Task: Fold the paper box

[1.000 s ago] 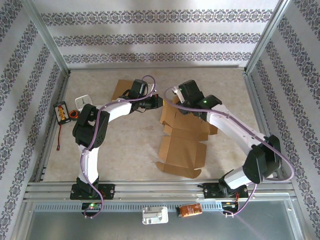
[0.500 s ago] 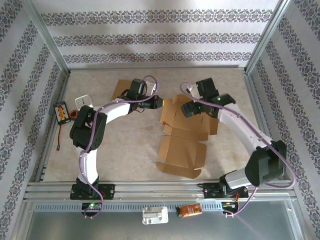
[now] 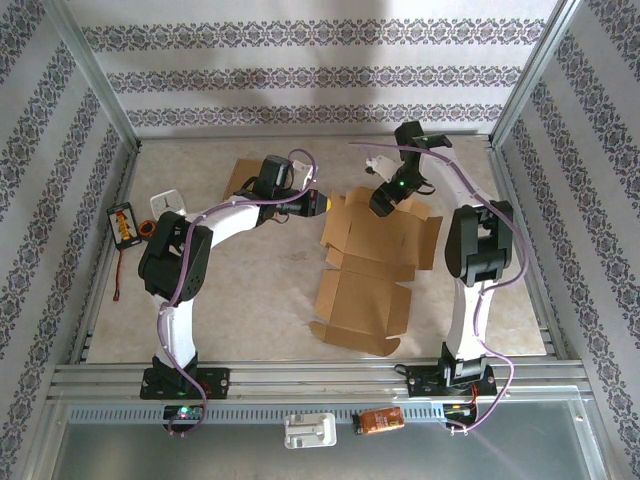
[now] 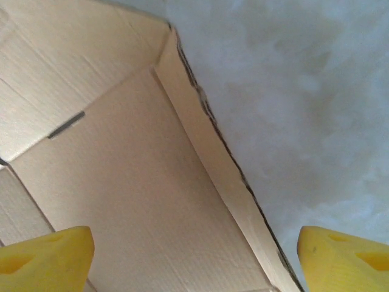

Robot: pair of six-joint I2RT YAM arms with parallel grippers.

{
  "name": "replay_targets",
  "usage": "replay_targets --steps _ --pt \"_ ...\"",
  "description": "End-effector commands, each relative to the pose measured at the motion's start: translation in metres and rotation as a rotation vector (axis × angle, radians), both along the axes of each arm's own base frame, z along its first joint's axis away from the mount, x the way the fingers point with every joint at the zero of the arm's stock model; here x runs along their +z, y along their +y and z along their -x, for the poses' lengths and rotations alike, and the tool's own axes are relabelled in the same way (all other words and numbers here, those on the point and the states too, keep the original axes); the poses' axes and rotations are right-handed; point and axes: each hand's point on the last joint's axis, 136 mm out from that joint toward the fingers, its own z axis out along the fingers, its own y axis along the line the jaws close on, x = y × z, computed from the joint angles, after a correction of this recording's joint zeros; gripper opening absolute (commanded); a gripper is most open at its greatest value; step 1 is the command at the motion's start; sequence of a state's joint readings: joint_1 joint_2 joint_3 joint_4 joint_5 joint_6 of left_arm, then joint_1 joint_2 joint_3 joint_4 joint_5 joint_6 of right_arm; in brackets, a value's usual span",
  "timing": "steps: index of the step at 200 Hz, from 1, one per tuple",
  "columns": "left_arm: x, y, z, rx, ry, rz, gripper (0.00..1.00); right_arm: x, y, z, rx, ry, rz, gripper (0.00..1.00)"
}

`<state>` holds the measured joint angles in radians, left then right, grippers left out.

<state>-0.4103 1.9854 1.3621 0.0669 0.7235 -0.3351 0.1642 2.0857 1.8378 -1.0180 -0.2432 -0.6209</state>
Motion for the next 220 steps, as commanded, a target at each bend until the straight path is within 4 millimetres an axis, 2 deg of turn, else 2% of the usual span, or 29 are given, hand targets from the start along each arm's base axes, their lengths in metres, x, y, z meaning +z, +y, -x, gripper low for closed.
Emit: replay_targets --steps 1,27,53,60,78,99,111,136,154,167,196,220 --pt "0.024 0.000 -0.007 -0.021 -0.071 0.016 0.00 -0.002 -0.005 -0.006 0.015 0.003 0.021 0.75" --pt "0.024 0.000 -0.008 -0.019 -0.073 0.015 0.00 -0.013 -0.008 -0.013 0.019 0.005 0.036 0.52" --pt "0.023 0.001 -0.010 -0.010 -0.072 0.002 0.00 -0.010 -0.009 -0.012 0.038 -0.009 0.049 0.07" --pt "0.024 0.002 -0.011 -0.006 -0.075 -0.001 0.00 -0.006 -0.009 -0.011 0.053 -0.023 0.071 0.00" --pt "0.028 0.005 -0.009 -0.004 -0.097 -0.013 0.01 0.010 -0.015 -0.010 0.081 -0.100 0.170 0.00" --pt "0.030 0.020 -0.006 0.017 -0.150 -0.066 0.31 0.040 -0.017 -0.004 0.109 -0.225 0.285 0.00" --pt "0.032 0.035 -0.004 0.046 -0.173 -0.080 0.42 0.056 -0.017 0.002 0.134 -0.295 0.343 0.00" --pt "0.041 0.063 -0.005 0.095 -0.191 -0.011 0.52 0.082 -0.016 0.012 0.182 -0.428 0.460 0.00" --pt "0.040 0.074 -0.004 0.094 -0.194 0.031 0.58 0.094 -0.011 0.021 0.229 -0.488 0.503 0.00" --pt "0.036 0.070 0.000 0.029 -0.212 0.035 0.59 0.098 -0.006 0.025 0.255 -0.517 0.526 0.00" --pt "0.030 0.048 0.011 -0.134 -0.244 0.102 0.64 0.101 0.001 0.031 0.280 -0.542 0.568 0.00" --pt "0.023 0.035 0.009 -0.172 -0.288 0.089 0.70 0.102 0.004 0.027 0.280 -0.599 0.620 0.00"
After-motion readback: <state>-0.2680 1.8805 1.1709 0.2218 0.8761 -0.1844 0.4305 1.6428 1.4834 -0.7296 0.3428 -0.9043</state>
